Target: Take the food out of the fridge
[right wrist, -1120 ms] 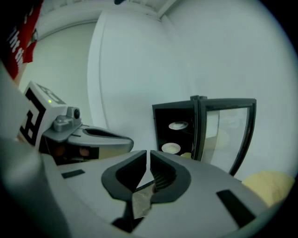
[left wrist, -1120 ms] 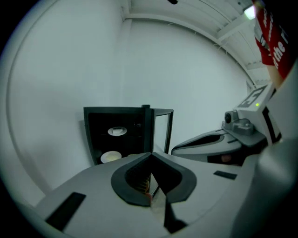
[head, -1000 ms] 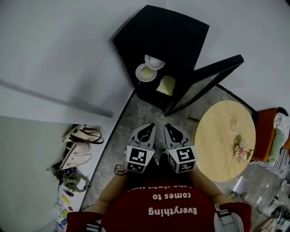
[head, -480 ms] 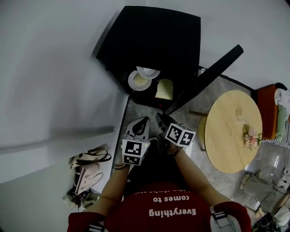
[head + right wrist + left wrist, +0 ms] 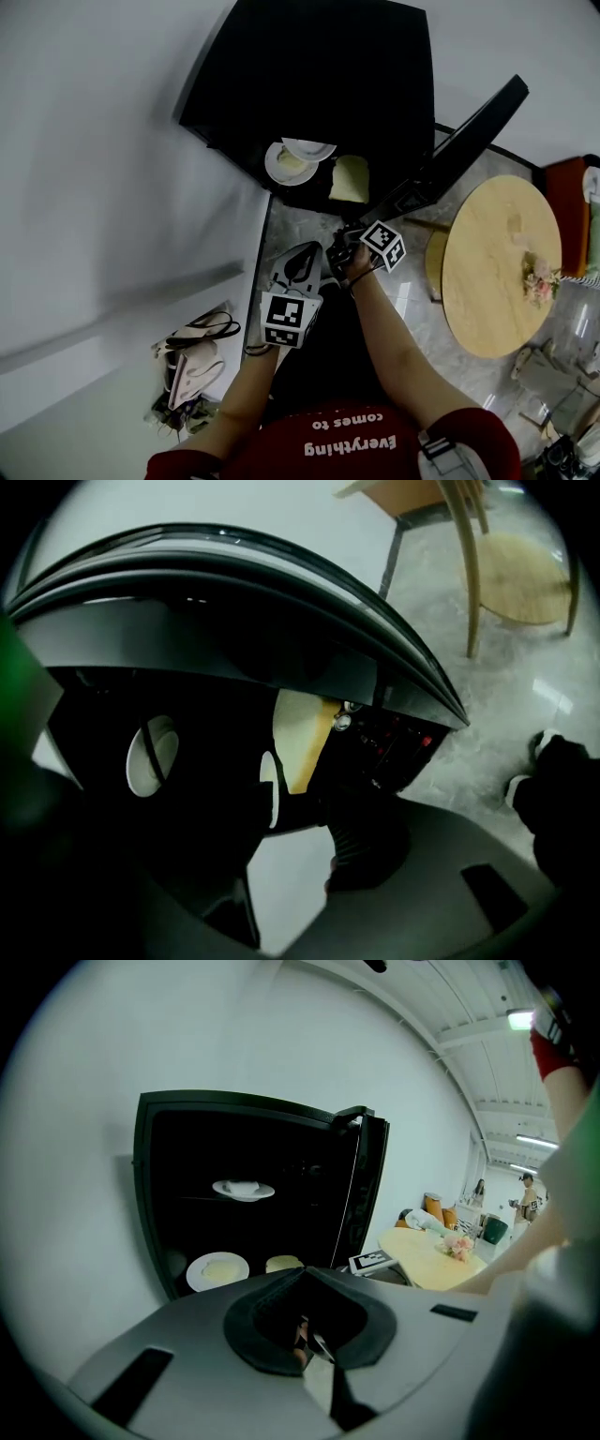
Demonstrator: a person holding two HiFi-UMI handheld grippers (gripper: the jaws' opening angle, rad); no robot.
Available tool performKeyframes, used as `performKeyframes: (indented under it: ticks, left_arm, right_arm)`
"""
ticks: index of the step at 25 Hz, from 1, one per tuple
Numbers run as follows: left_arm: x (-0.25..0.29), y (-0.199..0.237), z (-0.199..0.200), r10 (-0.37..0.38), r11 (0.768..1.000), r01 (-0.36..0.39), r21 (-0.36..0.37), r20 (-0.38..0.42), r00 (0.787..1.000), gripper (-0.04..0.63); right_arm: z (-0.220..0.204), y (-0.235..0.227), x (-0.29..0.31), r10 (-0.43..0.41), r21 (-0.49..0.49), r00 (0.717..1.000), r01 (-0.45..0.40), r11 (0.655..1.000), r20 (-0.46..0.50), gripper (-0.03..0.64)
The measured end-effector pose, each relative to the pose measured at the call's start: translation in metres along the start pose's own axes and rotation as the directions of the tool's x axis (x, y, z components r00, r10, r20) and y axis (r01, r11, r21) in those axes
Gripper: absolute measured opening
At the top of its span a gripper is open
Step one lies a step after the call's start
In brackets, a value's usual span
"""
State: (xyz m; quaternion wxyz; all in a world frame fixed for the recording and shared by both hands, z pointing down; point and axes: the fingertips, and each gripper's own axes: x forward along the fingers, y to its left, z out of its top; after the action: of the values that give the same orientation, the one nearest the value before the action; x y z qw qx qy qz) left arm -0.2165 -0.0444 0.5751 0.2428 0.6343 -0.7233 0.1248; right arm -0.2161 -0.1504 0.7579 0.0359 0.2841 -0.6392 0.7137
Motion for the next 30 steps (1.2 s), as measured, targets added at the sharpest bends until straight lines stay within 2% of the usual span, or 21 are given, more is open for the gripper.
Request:
performKeyframes:
  ticks: [3, 11, 15, 21, 30]
  left_arm:
    - [-0.003, -0.003, -0.017, -0.017, 0.999, 0.016, -0.037, -0.025, 1.0, 0.0]
    - [-0.011, -0.004, -0.032, -0.056, 0.997, 0.053, -0.052, -0.059, 0.997, 0.0]
    - [-0.013, -0.001, -0.03, -0.05, 0.996, 0.046, -0.072, -0.044, 0.998, 0.0]
    - [-0.012, -0.004, -0.025, -0.055, 0.997, 0.054, -0.052, -0.026, 0.998, 0.0]
    - [-0.025, -0.006, -0.007, -0.035, 0.999, 0.035, -0.033, 0.019, 0.999, 0.0]
  right_arm:
    - [0.009, -0.001, 0.019, 0.036, 0.057, 0.998, -0.039, 0.998, 0.051, 0.161]
    - [0.026, -0.005, 0.046, -0.031, -0.015, 0.995, 0.032, 0.999, 0.1, 0.16]
    - [0.025, -0.004, 0.043, 0.044, 0.021, 0.994, -0.047, 0.999, 0.101, 0.125]
    - [0.015, 0.003, 0.03, 0.135, 0.037, 0.989, -0.137, 0.99, 0.064, 0.096]
    - [-0.029, 0.033, -0.027, 0.266, 0.054, 0.962, -0.263, 0.963, -0.068, 0.089]
